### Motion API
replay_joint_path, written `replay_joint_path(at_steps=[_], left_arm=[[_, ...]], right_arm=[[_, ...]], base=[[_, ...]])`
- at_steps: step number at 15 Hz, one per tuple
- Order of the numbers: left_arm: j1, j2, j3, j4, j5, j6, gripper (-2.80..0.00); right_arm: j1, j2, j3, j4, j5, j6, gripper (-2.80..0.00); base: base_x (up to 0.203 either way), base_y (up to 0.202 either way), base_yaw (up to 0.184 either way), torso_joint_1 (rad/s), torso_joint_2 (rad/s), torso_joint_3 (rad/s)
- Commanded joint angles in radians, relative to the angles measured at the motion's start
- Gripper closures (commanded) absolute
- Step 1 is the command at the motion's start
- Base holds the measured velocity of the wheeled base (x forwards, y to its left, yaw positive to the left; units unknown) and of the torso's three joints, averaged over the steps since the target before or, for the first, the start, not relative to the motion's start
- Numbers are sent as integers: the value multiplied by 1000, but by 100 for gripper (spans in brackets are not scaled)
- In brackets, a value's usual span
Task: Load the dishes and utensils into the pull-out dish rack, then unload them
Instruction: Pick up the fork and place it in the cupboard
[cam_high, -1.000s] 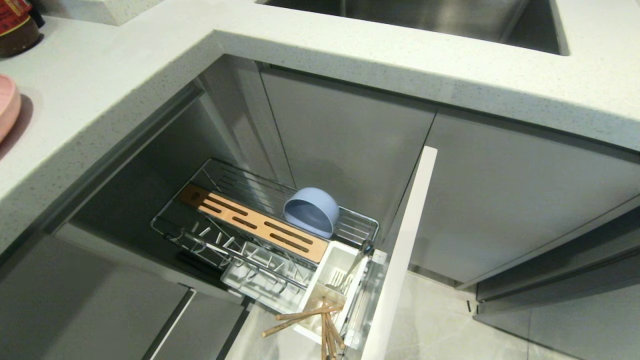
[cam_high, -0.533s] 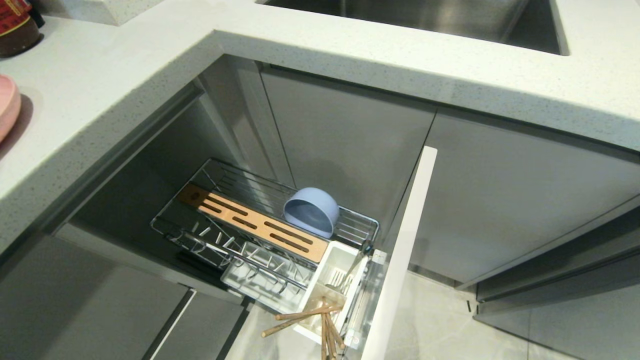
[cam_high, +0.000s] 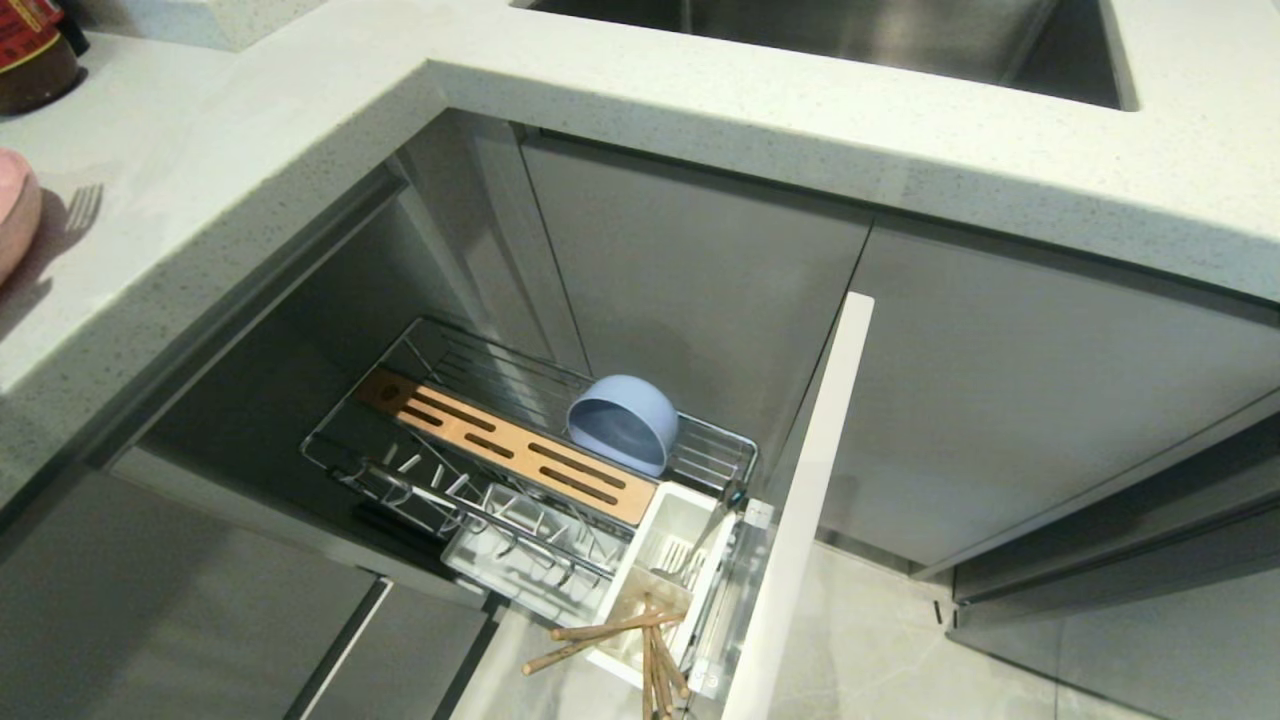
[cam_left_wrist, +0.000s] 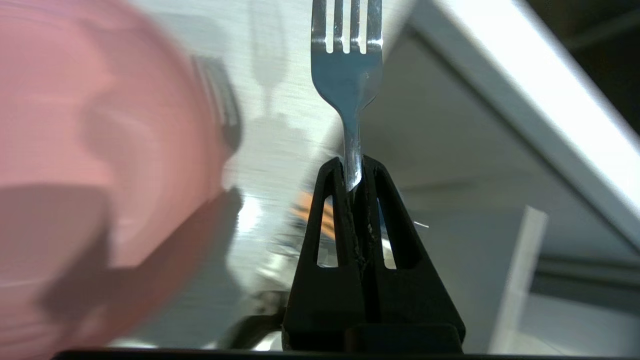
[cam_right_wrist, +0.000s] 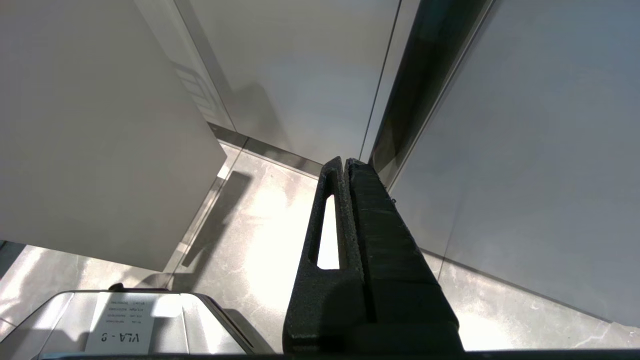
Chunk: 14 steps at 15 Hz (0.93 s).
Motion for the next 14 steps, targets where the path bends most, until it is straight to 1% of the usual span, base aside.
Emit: replay_joint_path(at_steps=[1, 2, 4, 5, 6, 9, 11, 12, 14], left_arm=[[-135, -54, 11, -7, -4, -53, 0], [-217, -73, 31, -18, -3, -75, 0], [-366, -102, 95, -35, -3, -93, 0], [-455, -109, 125, -52, -2, -95, 0], [-526, -112, 161, -65, -1, -95, 0], [-721, -98, 246, -83, -1, -89, 0], [-817, -49, 290, -81, -4, -91, 0], [-849, -18, 299, -79, -4, -93, 0], [-888, 47, 303, -53, -3, -101, 0]], right_arm=[[-1, 0, 0, 0, 0, -1, 0], [-1, 0, 0, 0, 0, -1, 0], [-1, 0, 0, 0, 0, -1, 0], [0, 0, 0, 0, -1, -1, 0], [0, 0, 0, 0, 0, -1, 0], [-1, 0, 0, -1, -1, -1, 0], [-1, 0, 0, 0, 0, -1, 0], [0, 0, 0, 0, -1, -1, 0], [0, 0, 0, 0, 0, -1, 0]], base=[[0, 0, 0, 0, 0, 0], [0, 0, 0, 0, 0, 0], [0, 0, 0, 0, 0, 0], [0, 0, 0, 0, 0, 0], [0, 0, 0, 0, 0, 0], [0, 0, 0, 0, 0, 0], [0, 0, 0, 0, 0, 0], [0, 0, 0, 0, 0, 0], [0, 0, 0, 0, 0, 0]])
